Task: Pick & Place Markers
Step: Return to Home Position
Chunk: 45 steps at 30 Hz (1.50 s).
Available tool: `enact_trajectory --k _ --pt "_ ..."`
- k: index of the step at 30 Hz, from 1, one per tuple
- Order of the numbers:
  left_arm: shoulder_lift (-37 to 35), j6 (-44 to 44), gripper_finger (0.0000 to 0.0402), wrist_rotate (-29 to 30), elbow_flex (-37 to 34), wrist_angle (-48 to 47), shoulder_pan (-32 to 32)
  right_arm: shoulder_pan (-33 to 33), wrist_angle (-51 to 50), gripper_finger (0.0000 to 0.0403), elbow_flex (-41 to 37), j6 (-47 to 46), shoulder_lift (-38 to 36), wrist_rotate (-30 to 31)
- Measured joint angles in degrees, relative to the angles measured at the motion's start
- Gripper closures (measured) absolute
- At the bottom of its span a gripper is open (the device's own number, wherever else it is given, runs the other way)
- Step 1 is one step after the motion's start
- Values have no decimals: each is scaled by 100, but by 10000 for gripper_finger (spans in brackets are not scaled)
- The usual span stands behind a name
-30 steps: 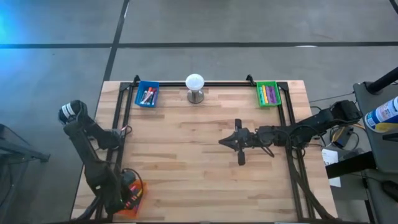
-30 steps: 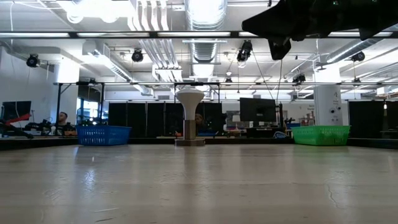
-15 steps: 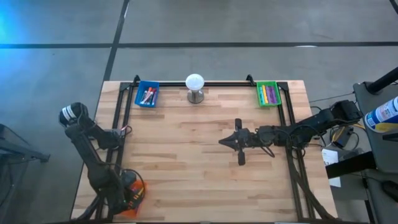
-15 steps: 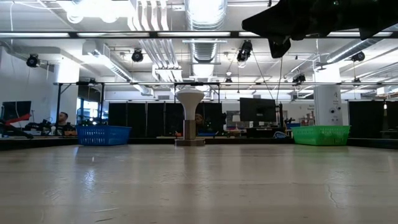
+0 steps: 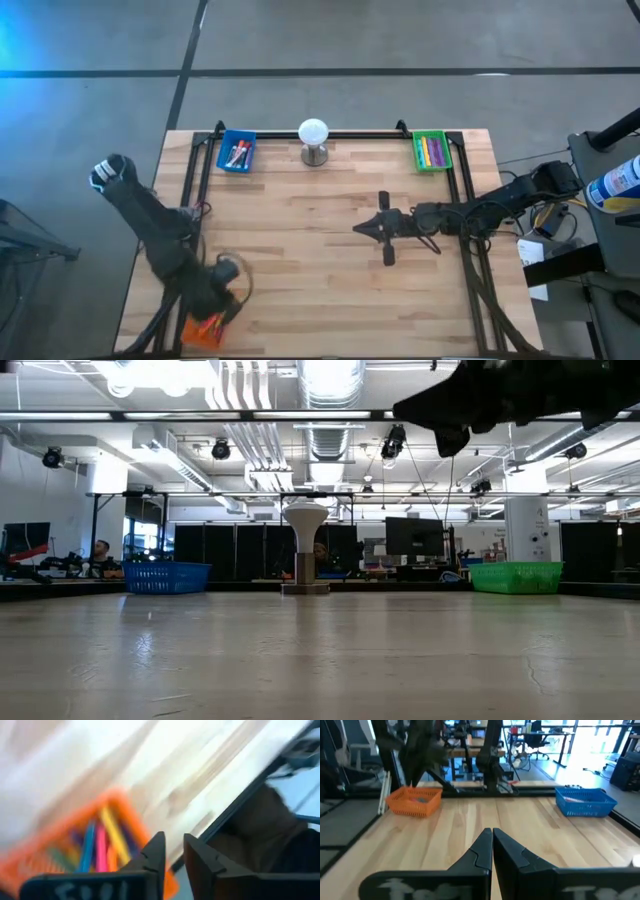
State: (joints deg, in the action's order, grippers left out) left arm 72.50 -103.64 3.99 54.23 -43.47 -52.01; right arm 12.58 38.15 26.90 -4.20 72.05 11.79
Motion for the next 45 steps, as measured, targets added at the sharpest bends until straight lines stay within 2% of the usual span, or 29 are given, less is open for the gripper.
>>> enact_trajectory --k 5,12,15,18,22,27,35,40,45 --pt "-598 2324 393 -133 -468 651 1419 -59 13 394 -228 163 0 -48" --pt "-961 6199 400 -1401 -1436 3253 4039 -579 15 394 -408 182 0 -772" --pt "-916 7654 400 -1468 -1715 4035 4987 -907 24 394 -410 254 0 -1070" --pt "-826 8627 401 -1504 -2016 4802 5763 -1336 53 394 -410 316 0 -1545" --pt "-814 9161 401 -1457 -2517 6157 6478 -1940 97 394 -410 292 0 -2071" --pt "-938 9529 401 -1458 -3168 7574 6883 -2418 160 394 -422 422 -87 -2129" --pt "-1654 9749 401 -1454 -3626 7707 7005 -2630 158 394 -798 432 -852 -1925" --pt "-2325 9822 401 -1451 -3897 7689 7005 -2625 138 394 -1337 167 -1694 -1457" --pt "-2963 9897 401 -1447 -4200 7662 7005 -2625 137 394 -1926 23 -2707 -1418"
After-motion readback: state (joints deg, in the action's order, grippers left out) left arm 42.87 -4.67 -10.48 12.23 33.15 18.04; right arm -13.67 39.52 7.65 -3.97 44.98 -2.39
